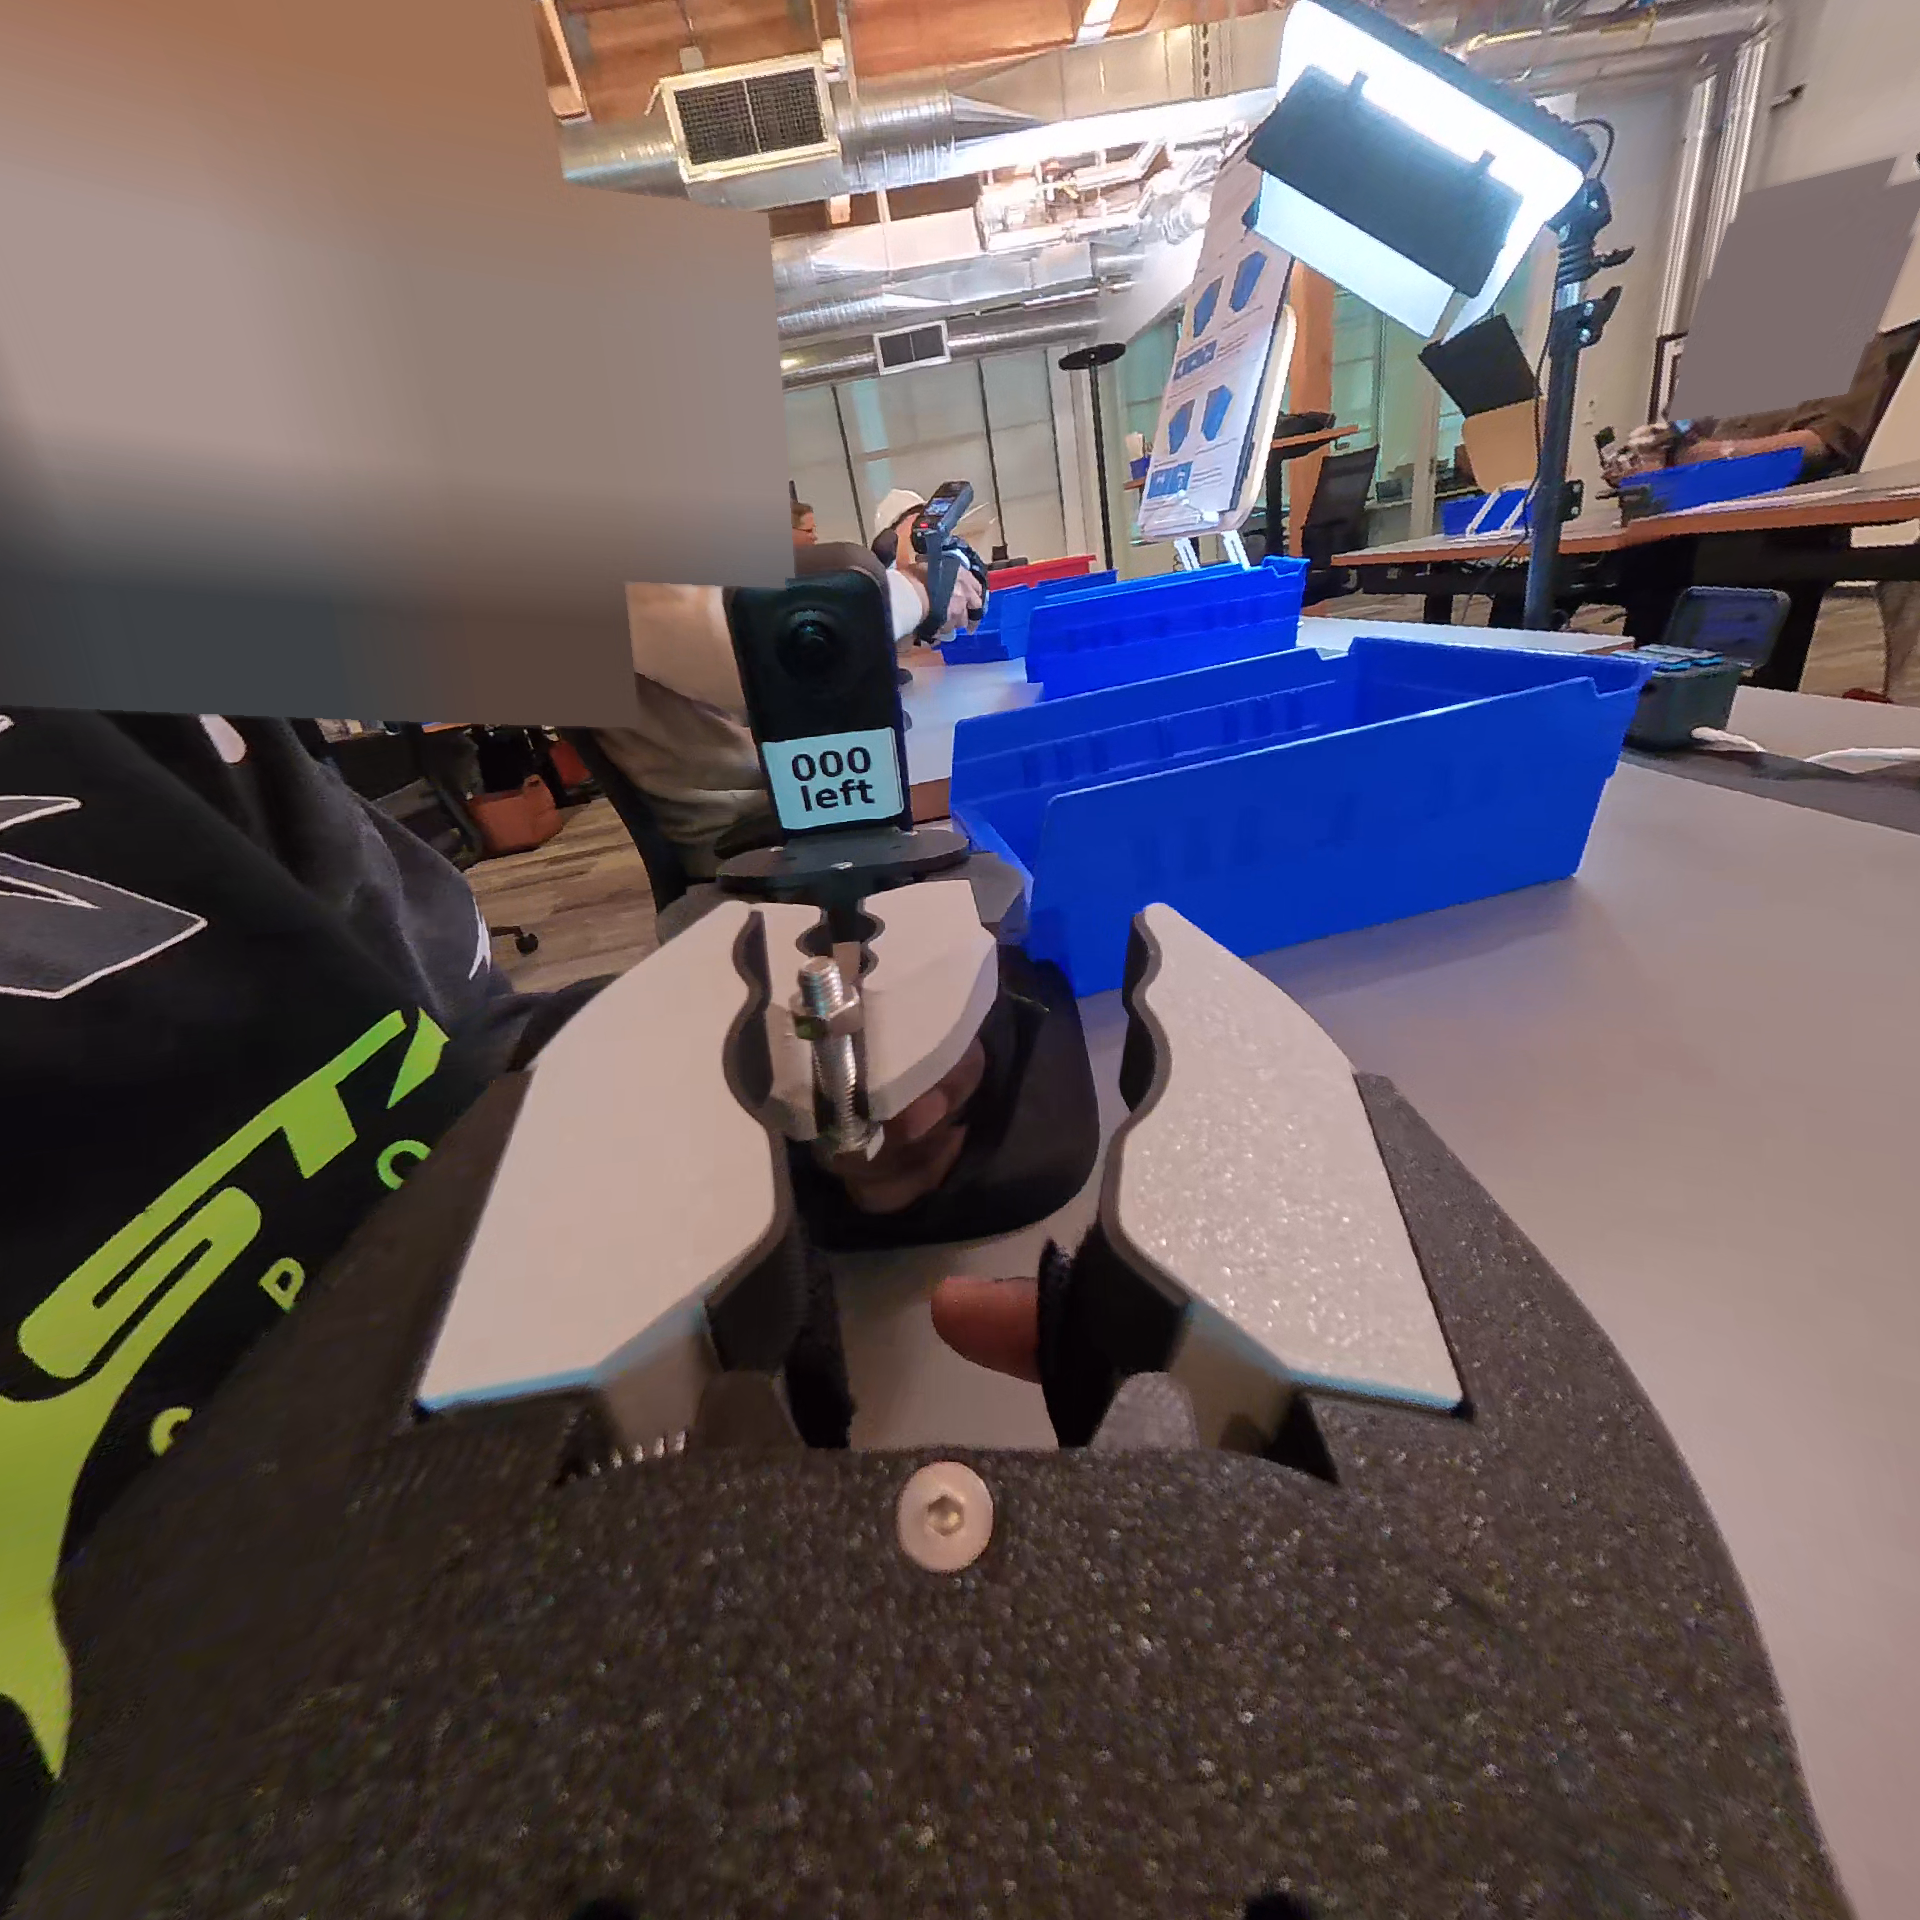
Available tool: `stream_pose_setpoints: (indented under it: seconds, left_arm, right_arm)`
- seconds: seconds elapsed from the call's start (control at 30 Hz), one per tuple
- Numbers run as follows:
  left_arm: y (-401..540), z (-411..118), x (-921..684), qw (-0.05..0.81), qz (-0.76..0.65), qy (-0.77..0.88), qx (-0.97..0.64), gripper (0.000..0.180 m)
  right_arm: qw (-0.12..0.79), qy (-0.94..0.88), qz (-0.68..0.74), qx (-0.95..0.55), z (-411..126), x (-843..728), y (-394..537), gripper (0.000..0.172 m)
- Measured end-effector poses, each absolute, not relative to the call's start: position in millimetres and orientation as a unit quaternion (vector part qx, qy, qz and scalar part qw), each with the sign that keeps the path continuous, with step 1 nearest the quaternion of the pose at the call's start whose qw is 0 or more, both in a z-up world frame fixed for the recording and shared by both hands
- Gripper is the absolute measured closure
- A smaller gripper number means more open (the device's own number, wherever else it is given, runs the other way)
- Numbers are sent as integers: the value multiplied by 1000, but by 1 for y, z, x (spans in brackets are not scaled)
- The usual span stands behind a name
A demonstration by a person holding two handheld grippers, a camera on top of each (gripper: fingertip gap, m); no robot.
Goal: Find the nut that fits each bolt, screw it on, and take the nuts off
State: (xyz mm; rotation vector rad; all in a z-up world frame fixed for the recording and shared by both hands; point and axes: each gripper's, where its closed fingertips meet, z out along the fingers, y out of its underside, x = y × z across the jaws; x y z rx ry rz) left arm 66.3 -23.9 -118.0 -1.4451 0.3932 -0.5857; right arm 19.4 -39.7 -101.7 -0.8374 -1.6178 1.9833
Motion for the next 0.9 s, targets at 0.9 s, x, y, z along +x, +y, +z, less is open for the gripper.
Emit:
stream_pose_setpoints:
  seconds: [0.9]
  left_arm:
    - [-24,-117,66,695,-264,177,-645,176]
  right_arm:
    - [233,-591,720,-279,-95,26,-39,108]
